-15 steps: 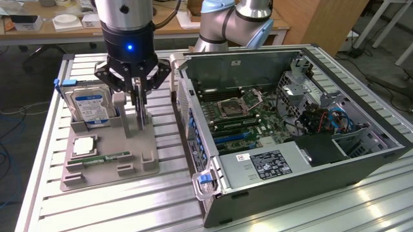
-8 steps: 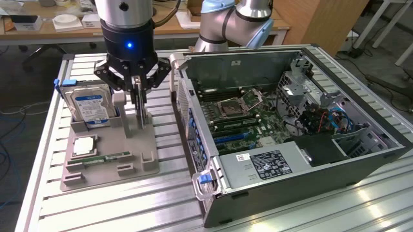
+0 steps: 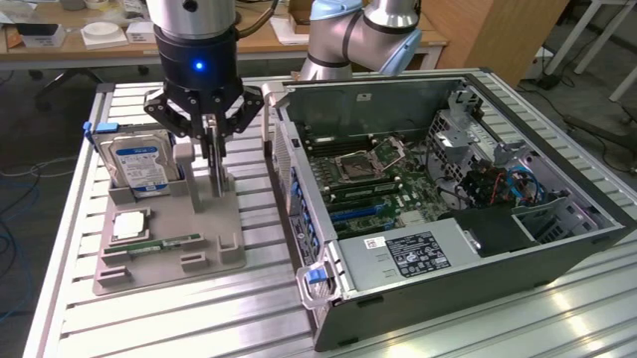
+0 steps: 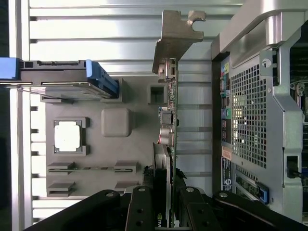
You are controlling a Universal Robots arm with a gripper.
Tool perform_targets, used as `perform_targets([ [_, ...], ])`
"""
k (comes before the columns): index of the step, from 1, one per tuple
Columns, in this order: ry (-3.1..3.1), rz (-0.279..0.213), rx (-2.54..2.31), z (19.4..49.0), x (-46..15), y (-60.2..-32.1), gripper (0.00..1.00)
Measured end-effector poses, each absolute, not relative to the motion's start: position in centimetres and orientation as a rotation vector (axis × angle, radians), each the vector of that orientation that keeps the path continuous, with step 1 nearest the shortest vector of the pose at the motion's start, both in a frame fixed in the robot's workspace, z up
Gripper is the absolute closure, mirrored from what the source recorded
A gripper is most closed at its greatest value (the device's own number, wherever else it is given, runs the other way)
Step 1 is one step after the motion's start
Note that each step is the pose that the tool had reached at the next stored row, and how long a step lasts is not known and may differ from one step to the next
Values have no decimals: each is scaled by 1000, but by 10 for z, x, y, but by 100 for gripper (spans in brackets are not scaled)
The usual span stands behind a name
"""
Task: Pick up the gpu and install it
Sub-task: 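Pick up the gpu and move the gpu toward the slot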
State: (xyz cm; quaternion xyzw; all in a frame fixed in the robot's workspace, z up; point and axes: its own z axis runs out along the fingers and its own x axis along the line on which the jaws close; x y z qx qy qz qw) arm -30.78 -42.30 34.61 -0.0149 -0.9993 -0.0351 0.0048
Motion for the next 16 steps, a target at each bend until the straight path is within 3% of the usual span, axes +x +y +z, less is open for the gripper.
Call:
perform_targets([
  [16, -3130, -111, -47, 355, -308, -423, 74],
])
